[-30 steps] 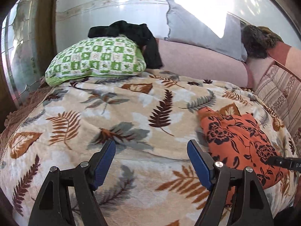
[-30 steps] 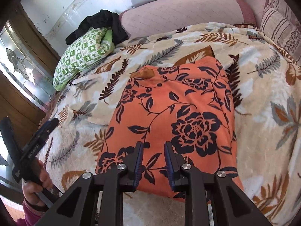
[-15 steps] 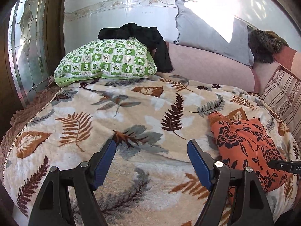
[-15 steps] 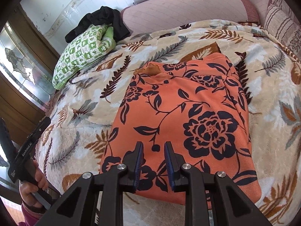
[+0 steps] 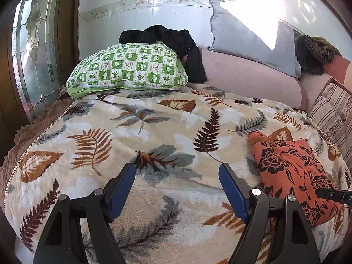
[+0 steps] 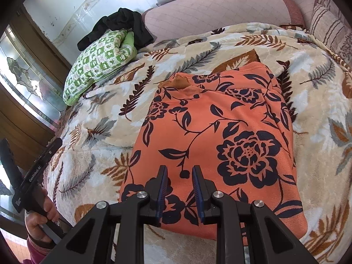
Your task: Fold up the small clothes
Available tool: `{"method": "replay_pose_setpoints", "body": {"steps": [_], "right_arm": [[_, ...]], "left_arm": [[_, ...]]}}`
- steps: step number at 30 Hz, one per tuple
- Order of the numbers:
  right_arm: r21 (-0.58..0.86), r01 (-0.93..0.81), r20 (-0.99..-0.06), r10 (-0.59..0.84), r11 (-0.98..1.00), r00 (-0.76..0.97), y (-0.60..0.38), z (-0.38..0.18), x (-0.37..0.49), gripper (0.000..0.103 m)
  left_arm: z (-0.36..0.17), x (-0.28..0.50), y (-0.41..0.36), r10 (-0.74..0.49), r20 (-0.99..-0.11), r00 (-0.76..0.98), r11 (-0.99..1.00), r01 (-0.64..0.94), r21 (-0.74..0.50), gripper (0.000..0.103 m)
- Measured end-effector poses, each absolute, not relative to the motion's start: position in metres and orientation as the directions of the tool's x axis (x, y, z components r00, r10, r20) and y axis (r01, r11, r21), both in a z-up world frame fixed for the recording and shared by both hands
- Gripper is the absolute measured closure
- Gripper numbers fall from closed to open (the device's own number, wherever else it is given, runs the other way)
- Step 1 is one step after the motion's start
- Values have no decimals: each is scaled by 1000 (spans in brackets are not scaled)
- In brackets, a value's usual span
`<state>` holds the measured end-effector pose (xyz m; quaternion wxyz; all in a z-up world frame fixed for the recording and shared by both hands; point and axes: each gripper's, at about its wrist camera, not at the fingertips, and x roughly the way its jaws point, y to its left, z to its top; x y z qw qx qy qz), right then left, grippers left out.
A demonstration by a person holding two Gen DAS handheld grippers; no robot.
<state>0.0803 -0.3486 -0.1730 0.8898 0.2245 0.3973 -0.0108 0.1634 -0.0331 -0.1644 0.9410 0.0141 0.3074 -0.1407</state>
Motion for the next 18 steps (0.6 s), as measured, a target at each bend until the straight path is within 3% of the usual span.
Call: {"method": "replay_pose_setpoints", "body": {"steps": [5, 10, 14, 18], "right_arm": [[395, 188, -706, 167, 899, 688, -346, -173, 81, 77], [380, 221, -757, 165, 898, 632, -351, -206, 86, 77], [446, 217, -717, 201, 868, 668, -364, -203, 76, 77], [445, 233, -679, 156, 865, 717, -385, -190, 60, 77]], "left_arm": [[-168, 167, -34, -264, -599, 756, 957, 281, -68, 23], [-186, 170, -71, -397, -665, 632, 900, 412, -145, 23], [-196, 165, -115, -500, -680, 536, 831, 519, -201, 23], [-209, 162, -154, -517, -704, 486, 801, 565, -198, 23]]}}
